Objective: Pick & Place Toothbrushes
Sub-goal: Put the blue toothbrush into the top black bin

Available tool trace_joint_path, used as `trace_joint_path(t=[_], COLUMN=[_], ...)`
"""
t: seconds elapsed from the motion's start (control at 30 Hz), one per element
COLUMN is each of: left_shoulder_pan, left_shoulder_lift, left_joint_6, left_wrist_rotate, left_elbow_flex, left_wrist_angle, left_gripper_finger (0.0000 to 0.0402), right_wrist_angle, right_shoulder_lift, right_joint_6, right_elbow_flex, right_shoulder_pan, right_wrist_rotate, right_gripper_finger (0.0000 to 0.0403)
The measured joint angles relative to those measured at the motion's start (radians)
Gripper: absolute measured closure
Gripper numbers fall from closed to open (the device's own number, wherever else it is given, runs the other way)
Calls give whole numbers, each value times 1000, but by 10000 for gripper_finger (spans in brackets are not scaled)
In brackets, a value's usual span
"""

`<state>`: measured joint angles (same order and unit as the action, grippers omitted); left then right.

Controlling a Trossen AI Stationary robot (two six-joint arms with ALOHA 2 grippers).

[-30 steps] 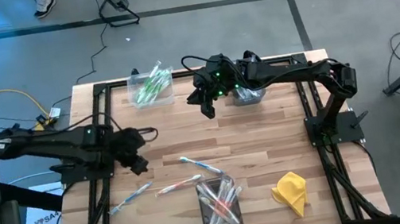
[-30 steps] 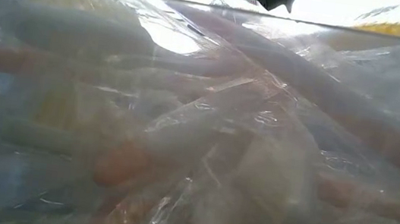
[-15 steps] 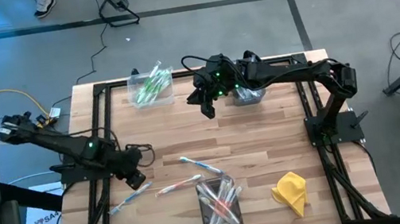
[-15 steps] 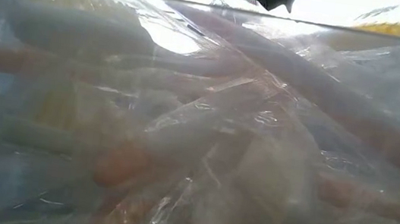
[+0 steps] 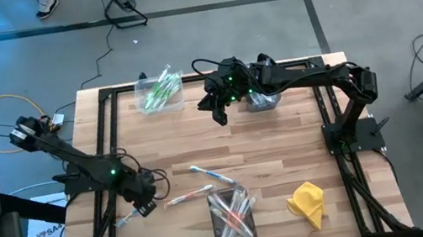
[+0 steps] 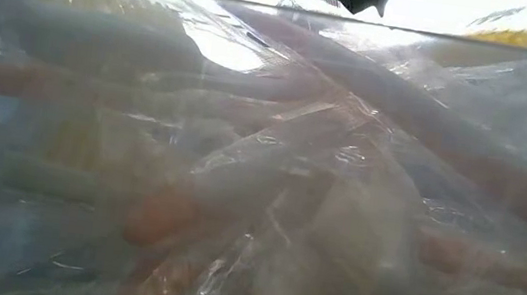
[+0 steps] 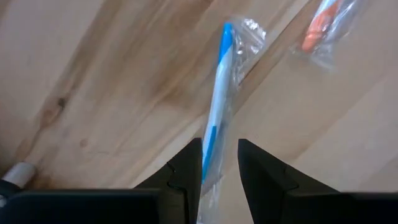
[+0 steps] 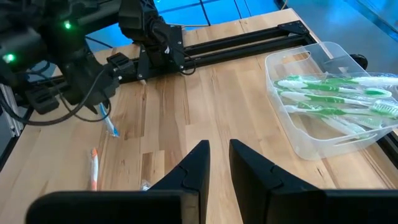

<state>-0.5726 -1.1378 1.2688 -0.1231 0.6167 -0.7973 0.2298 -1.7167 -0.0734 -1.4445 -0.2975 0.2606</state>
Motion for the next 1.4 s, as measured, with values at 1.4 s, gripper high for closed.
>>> trace_joint_path(t=[1.4], left_shoulder_pan=[-102], left_shoulder_lift=[-238], left_joint_6=[124], left_wrist_rotate=[46], left_elbow_flex=[-1], left_wrist_angle=[91], left_gripper_finger=[373], right_wrist_angle=[-1], right_shoulder_lift=[0], right_joint_6=[45], right_elbow_flex=[0], right_shoulder_pan=[0], right_wrist_rotate=[0], right_gripper_finger=[349])
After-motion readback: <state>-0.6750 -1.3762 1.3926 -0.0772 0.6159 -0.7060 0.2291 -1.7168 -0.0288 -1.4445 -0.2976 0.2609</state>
